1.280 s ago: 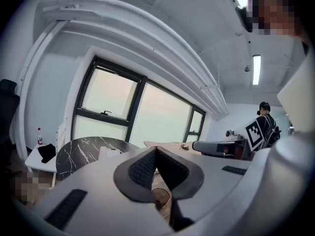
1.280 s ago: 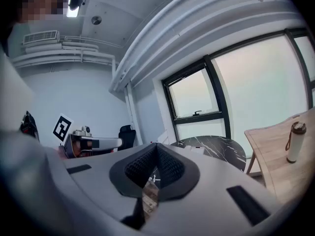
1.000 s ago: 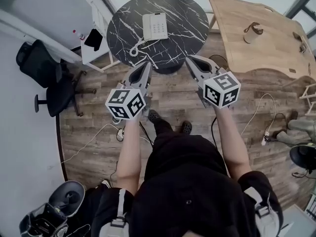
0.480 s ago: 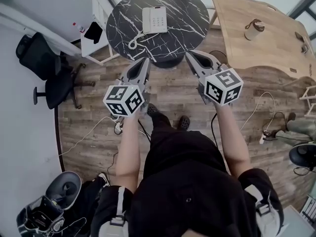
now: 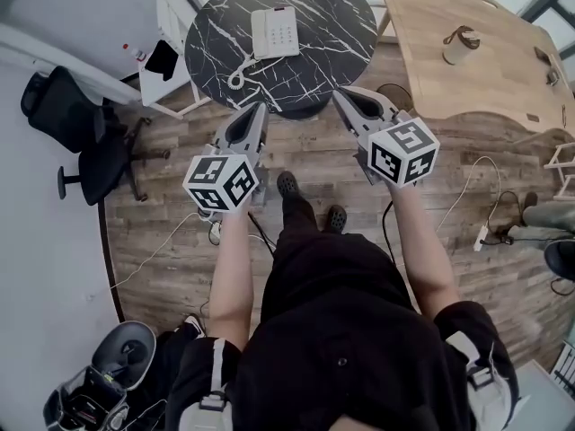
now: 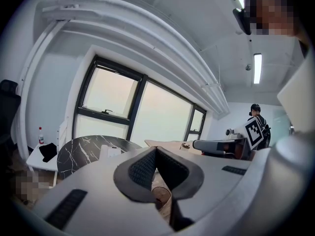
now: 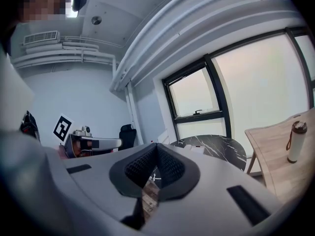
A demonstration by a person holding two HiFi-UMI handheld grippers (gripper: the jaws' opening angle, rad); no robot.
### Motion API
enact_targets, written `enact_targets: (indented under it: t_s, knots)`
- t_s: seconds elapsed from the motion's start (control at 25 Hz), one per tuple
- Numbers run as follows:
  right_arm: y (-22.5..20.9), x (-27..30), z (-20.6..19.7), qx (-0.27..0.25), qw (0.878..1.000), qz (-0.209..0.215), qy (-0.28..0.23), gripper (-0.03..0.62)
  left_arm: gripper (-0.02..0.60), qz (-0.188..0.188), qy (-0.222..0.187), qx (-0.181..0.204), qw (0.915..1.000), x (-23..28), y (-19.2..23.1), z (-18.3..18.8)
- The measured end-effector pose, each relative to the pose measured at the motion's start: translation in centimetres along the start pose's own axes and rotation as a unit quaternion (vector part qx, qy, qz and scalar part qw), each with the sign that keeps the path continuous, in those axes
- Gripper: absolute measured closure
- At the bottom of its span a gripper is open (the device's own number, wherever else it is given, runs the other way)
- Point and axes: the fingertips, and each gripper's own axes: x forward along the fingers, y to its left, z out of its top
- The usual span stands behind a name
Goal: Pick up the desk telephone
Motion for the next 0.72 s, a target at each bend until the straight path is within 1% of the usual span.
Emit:
enact_targets:
  t_s: [0.28,0.44,0.72]
  knots:
    - [-1.2,4.1,1.2,-0.002,1.000,-0.016,0.003,0.565,0.566,-0.015,0.004,0.007,0.9999,2.8,3.4,1.6]
    - [-1.8,7.0,2.0,0.002,1.000,-0.018,0.007,0.565,0.566,-0.024,0.000,0.010,0.9997,4.7,5.8,3.0]
    - [-3.6,11.4,4.2,0.001,0.999,-0.038,0.004,0.565,0.566,-0.043,0.004,0.015,0.9989,8.2,9.4,5.1]
